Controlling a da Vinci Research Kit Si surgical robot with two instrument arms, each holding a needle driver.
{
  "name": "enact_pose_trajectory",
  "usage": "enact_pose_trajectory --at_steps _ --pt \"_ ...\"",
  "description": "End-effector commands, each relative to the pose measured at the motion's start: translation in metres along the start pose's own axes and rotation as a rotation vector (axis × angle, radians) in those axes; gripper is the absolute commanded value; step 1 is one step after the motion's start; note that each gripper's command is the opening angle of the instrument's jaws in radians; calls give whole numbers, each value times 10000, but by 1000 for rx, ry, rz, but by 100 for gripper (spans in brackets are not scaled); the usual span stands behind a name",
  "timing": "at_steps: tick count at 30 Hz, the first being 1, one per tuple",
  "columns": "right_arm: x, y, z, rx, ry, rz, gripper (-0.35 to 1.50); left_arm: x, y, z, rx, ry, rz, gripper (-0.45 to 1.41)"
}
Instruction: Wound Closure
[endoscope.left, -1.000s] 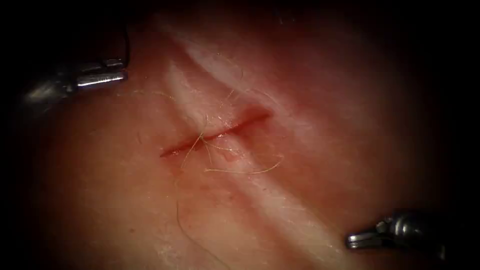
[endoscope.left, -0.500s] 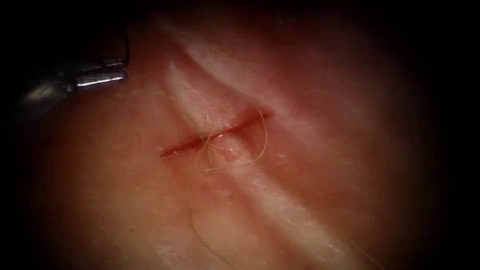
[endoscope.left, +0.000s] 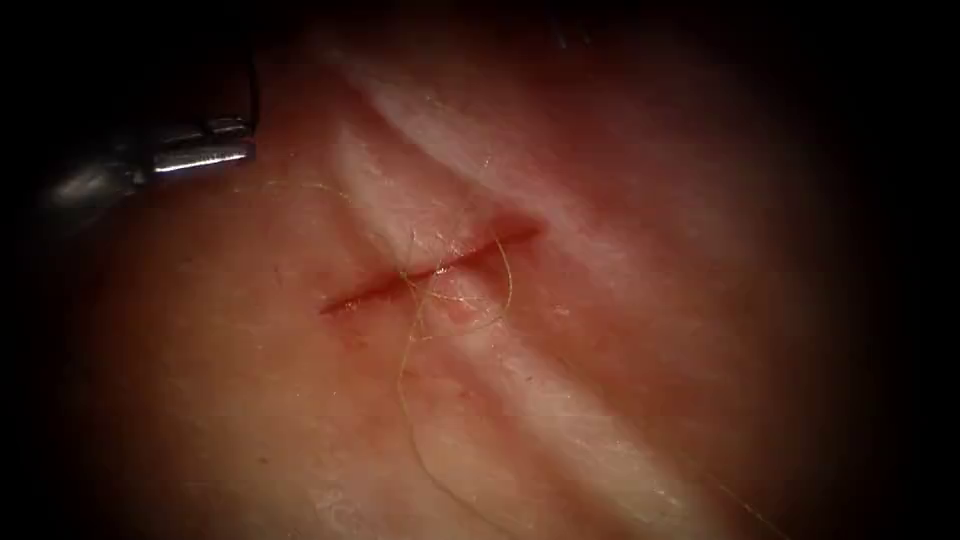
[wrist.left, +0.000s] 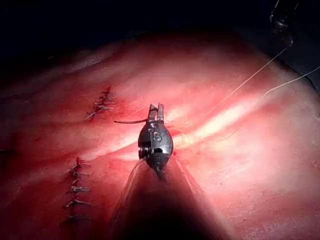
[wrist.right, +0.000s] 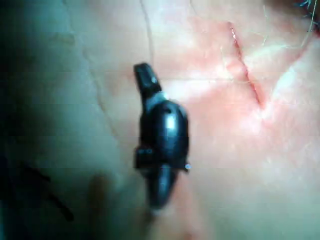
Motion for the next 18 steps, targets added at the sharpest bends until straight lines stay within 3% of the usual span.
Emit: enact_pose_trajectory --at_steps 1,5,7,8,9,10,13,14,16,18 --pt "5 -4 1 2 1 -8 -35 -3 -2 8 0 2 1 -45" --pt "21 -1 -4 -32 58 -24 -35 -3 -1 10 1 -1 2 -45" --pt "15 20 4 -130 74 -9 73 -5 -1 12 3 -5 4 -45" --pt "15 20 4 -130 74 -9 73 -5 -1 12 3 -5 4 -45" --pt "11 29 7 -166 66 -3 104 -5 -1 12 3 -5 4 -45" --pt "5 42 11 -207 56 8 121 -5 0 13 -1 -6 5 -45" --pt "-20 93 10 -305 62 42 126 -6 0 13 0 -6 5 -45" --pt "-20 93 10 -305 62 42 126 -6 0 13 0 -6 5 -45" --pt "-34 118 8 -358 47 62 131 -6 0 13 0 -6 5 -45" --pt "-60 149 2 -419 46 85 136 -7 0 11 -2 -6 5 -45"
